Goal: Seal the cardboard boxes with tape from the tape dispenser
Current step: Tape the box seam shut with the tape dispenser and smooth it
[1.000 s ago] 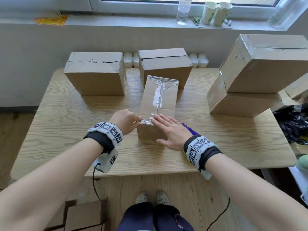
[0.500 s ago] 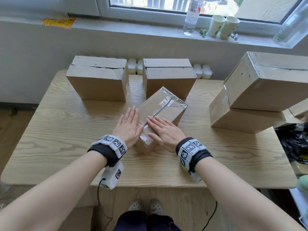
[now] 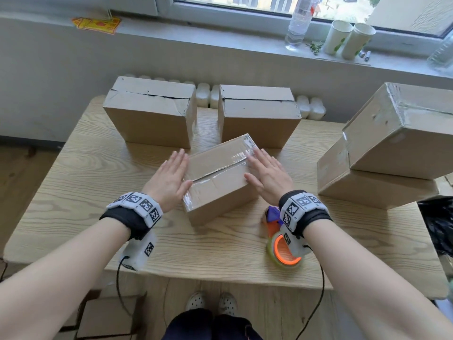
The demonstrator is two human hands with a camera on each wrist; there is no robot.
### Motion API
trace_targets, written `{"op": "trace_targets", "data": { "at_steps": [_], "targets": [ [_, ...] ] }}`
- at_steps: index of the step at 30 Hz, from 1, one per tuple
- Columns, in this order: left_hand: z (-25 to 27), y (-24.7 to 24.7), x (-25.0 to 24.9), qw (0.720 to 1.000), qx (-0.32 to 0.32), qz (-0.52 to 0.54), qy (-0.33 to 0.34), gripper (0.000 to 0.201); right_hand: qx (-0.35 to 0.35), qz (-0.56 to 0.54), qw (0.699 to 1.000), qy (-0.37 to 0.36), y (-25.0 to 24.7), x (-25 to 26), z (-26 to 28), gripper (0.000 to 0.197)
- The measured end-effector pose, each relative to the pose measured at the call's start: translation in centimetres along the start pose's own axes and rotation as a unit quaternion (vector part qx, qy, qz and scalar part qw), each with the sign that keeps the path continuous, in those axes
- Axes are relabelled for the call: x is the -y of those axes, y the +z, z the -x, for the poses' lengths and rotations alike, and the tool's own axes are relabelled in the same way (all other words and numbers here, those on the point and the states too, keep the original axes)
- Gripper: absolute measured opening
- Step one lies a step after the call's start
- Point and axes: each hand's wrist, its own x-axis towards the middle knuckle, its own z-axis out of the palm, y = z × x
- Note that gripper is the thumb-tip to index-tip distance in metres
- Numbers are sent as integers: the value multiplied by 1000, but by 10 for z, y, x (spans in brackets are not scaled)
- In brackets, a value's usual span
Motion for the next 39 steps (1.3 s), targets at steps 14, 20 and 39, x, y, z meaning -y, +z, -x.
{"op": "trace_targets", "data": {
  "at_steps": [14,20,39],
  "targets": [
    [23,-3,-5,823,-150,485,-256,39,-38,-425,887,175,6,9,3,71],
    [25,-33,-14,814,-147,526,-198,45,-102,-463,860,189,-28,18,36,65],
    [4,-17,-260,835,85,539,67,56,-317,-447,737,396,-81,-108,292,65]
  ]
}}
